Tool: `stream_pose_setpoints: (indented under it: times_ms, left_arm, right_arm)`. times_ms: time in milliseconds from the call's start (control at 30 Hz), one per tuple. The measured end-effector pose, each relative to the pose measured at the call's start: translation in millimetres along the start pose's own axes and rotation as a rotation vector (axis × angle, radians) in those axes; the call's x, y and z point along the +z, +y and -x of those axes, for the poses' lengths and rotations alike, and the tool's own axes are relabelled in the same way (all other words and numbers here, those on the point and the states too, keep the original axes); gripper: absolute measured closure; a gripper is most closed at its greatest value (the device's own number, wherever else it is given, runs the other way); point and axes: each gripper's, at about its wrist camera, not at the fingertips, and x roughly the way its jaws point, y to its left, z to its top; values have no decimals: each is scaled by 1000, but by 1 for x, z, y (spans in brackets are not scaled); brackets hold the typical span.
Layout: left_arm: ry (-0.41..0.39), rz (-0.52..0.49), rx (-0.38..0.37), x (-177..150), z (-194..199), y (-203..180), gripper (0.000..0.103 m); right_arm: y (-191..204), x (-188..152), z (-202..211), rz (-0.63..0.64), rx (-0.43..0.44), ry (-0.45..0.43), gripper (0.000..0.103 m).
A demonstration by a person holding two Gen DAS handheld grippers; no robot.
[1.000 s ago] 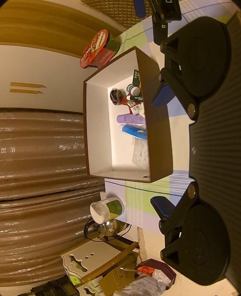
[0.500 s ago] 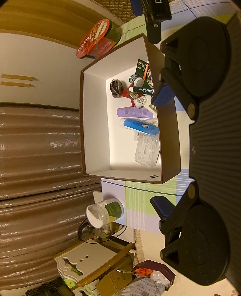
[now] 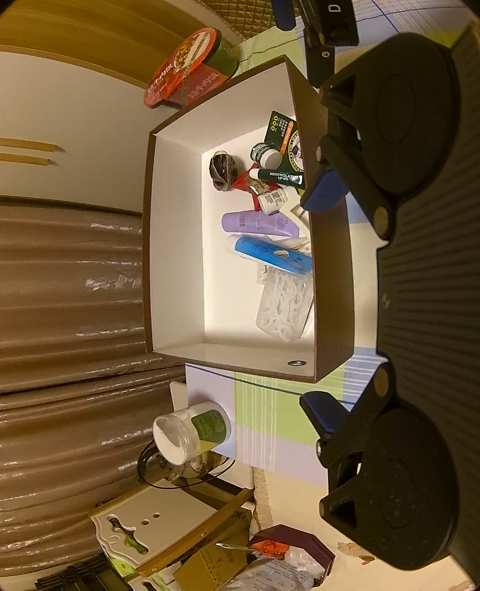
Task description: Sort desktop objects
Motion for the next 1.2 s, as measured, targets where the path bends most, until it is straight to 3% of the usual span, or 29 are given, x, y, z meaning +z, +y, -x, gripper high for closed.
stream_pose_setpoints:
  times_ms: [1200]
  left_arm:
    - [4,21,8,-10,-7,-6,1]
  right_arm:
    - [-3,-5,-7,2,-1,15,6]
